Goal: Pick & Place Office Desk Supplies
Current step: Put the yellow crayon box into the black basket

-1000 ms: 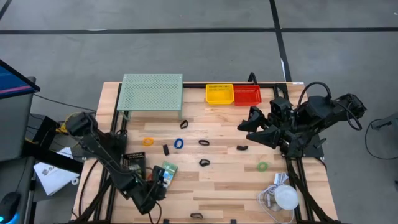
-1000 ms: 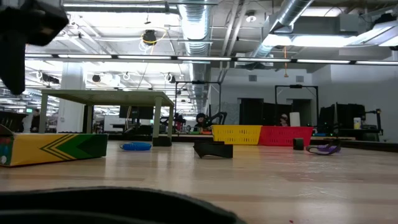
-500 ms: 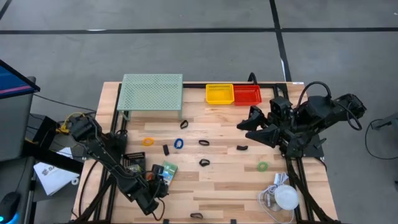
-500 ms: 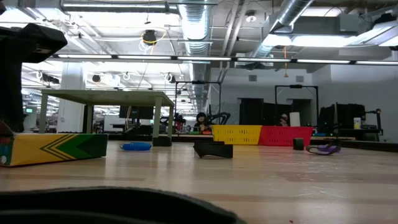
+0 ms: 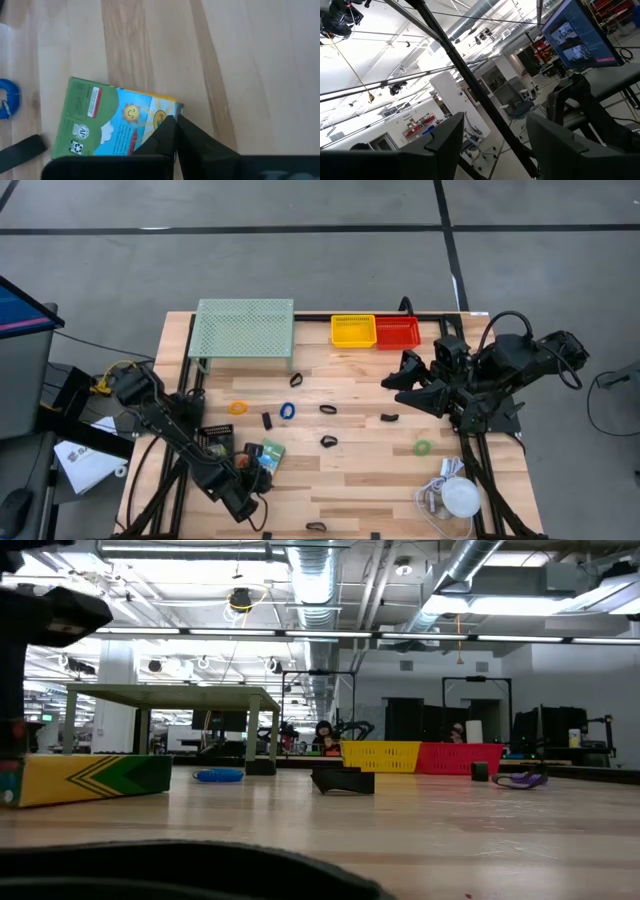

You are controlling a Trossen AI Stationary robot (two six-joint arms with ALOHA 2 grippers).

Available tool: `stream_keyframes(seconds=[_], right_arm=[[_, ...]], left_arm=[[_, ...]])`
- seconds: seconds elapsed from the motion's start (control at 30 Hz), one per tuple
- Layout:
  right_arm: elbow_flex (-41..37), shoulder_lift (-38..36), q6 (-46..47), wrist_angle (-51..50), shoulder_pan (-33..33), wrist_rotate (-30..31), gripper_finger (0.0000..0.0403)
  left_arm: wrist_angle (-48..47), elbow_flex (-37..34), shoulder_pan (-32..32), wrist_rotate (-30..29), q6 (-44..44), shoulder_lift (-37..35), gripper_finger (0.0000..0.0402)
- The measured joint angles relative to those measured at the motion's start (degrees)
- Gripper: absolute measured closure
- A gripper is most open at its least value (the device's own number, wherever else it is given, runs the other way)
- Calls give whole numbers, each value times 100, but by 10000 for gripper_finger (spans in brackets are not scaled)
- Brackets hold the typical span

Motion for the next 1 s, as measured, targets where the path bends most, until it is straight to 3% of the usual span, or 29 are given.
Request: stream_keyframes(seconds=[0.3,0.63,1.0], right_arm=[[0,0,-179,-2,0,-14,191],[0,0,-298,-44,4,-20,191],[0,0,-317,-48,0,-21,191]], left_arm=[[-422,-1,247,-25,16,-1190,401],[-1219,-1,1211,19,317,-2882,401],[-2447,-1,2268,294,302,-3670,401]])
